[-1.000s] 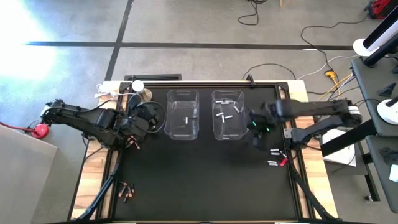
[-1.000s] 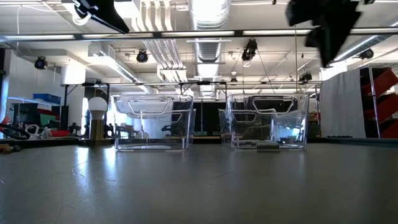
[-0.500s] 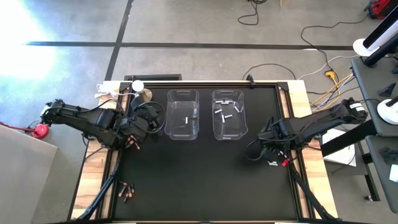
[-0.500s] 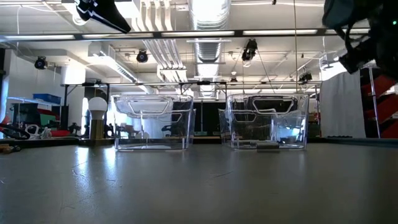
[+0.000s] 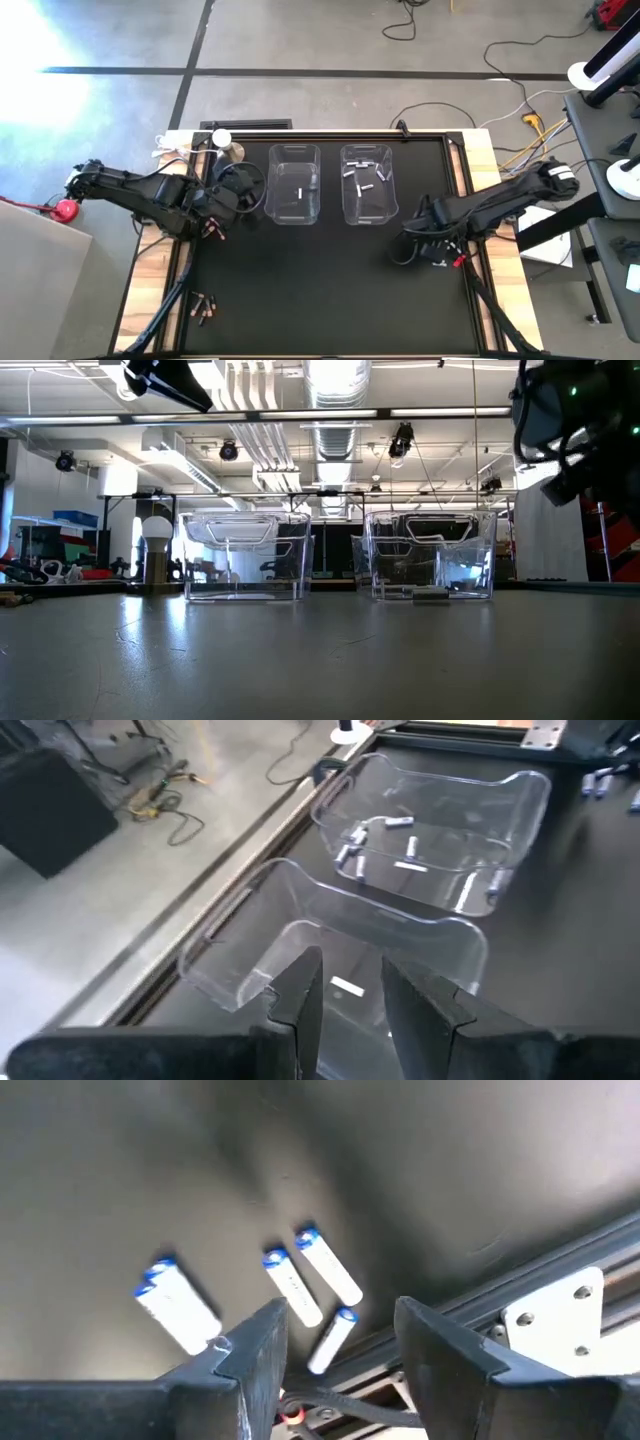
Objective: Sort batteries
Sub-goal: Put the white battery into the right transparent bin
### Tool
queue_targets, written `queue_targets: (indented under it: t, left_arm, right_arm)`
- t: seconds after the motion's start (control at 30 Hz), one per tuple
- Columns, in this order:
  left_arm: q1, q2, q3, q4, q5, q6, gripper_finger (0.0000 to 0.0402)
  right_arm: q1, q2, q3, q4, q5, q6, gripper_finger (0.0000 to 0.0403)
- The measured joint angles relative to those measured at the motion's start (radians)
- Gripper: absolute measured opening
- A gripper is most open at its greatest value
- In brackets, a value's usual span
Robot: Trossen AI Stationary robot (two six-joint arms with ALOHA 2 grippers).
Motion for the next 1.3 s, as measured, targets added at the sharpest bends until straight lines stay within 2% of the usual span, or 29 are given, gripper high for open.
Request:
queue_targets:
  t: [0.27, 0.4, 0.63, 0.83, 1.13, 1.3]
  left_arm:
    - [-0.007, 0.0, 0.0, 0.003, 0.107, -0.039, 0.0087]
    - [-0.012, 0.0, 0.0, 0.004, 0.11, -0.054, 0.0087]
    - [-0.013, 0.0, 0.0, 0.01, 0.11, -0.057, 0.0087]
    - [-0.013, 0.0, 0.0, 0.026, 0.11, -0.057, 0.0087]
    - [-0.013, 0.0, 0.0, 0.029, 0.109, -0.057, 0.0087]
    - [-0.013, 0.0, 0.0, 0.029, 0.109, -0.057, 0.0087]
  right_arm:
    - [0.0, 0.123, -0.058, 0.101, 0.002, -0.011, 0.0178]
    - [0.0, 0.15, -0.093, 0.104, 0.047, -0.014, 0.0177]
    - [0.0, 0.157, -0.113, 0.159, 0.03, -0.038, 0.0172]
    - [0.0, 0.157, -0.115, 0.18, 0.013, -0.074, 0.0132]
    - [0.0, 0.158, -0.112, 0.193, -0.022, -0.056, 0.0032]
    - [0.0, 0.16, -0.102, 0.189, -0.023, -0.048, 0.0023]
